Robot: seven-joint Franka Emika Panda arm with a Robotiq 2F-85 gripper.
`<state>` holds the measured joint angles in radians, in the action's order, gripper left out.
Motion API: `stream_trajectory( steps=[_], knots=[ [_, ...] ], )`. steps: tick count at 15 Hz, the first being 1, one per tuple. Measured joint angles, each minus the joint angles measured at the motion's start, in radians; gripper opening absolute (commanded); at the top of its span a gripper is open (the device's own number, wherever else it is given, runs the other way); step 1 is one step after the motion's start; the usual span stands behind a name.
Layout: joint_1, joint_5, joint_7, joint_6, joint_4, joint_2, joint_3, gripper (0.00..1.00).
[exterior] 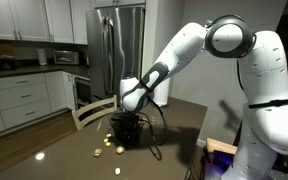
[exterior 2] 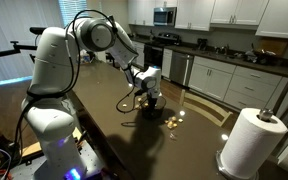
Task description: Remove the sweet from the basket and put it on the table
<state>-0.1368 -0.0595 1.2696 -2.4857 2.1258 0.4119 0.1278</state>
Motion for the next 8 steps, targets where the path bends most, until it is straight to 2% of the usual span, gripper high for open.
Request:
stream_trajectory(
  steps=[4, 8],
  knots=[
    [-0.001, 0.003, 0.002, 0.000, 0.000, -0.004, 0.000, 0.06],
    [-0.023, 0.065, 0.069, 0.004, 0.004, -0.035, 0.007, 0.05]
  ],
)
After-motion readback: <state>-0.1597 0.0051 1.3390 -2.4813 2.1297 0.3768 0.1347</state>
